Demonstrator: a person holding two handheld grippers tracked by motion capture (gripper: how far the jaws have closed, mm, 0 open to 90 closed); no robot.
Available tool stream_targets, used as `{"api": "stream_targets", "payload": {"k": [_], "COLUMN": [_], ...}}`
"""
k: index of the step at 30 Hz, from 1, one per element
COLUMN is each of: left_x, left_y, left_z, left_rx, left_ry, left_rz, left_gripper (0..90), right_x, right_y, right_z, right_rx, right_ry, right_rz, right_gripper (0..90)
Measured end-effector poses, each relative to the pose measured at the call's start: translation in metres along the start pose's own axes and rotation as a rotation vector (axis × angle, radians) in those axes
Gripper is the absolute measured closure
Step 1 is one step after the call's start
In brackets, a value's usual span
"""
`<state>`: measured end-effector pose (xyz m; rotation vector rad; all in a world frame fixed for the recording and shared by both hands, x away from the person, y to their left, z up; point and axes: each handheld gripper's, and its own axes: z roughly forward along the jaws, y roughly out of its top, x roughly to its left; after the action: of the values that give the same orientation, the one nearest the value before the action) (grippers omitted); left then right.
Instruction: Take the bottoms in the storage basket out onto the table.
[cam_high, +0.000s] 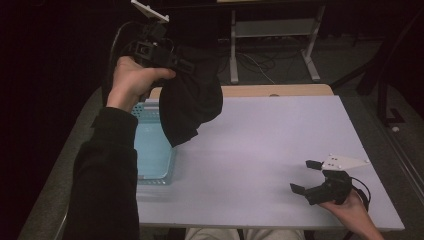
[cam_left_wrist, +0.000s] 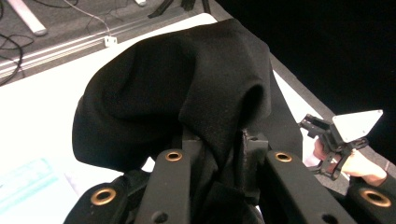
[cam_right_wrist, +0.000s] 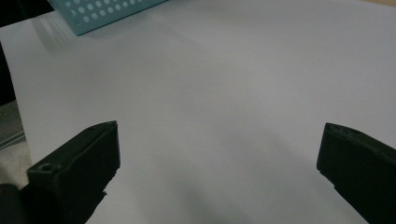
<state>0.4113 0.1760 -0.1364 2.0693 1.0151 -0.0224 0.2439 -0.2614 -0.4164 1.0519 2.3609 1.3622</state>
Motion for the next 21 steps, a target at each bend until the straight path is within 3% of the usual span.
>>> {"api": "stream_targets", "payload": {"k": [21], "left_x": [-0.025], "left_y": [0.017], "left_z": [0.04], "left_rx": [0.01], "left_ry": [-0.085], "left_rz": [0.045], "left_gripper": [78.1], "right_x": [0.0], "right_y": [0.0], "right_z": [-0.001], "right_rx": [-0.004], "right_ry": [0.003], "right_rz": [-0.001], "right_gripper": [0.0]}}
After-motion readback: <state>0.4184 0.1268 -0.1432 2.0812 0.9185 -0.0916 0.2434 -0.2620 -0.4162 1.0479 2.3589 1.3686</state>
